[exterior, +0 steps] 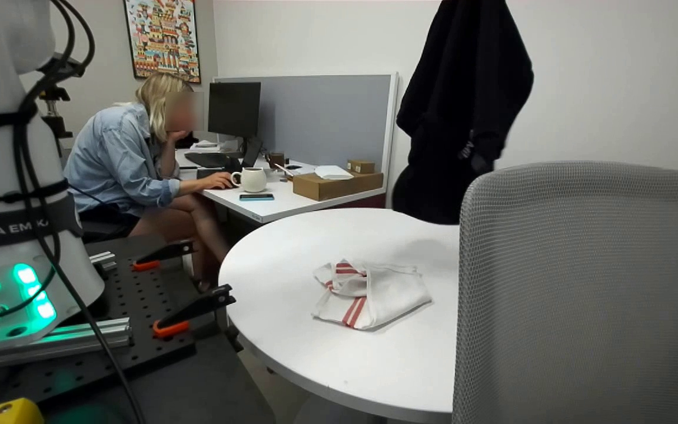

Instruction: Place the black t-shirt on the table

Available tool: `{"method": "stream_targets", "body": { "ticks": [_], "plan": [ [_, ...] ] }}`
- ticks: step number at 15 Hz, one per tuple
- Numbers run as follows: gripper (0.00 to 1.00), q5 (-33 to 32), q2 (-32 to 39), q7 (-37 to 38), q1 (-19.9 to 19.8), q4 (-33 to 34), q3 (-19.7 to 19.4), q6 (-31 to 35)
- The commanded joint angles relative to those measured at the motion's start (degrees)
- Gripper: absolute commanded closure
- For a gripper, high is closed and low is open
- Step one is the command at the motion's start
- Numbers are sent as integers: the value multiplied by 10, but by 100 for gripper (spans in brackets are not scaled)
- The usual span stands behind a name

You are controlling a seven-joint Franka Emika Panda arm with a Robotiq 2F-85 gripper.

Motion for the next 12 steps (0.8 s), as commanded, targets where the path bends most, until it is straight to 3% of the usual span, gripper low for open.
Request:
{"method": "stream_targets", "body": {
  "ticks": [1, 7, 12],
  "plan": [
    [99, 7, 70, 10, 3, 121, 14, -62],
    [99, 5, 132, 24, 6, 184, 34, -105],
    [99, 10, 174, 44, -24, 221, 36, -124]
  ]
}}
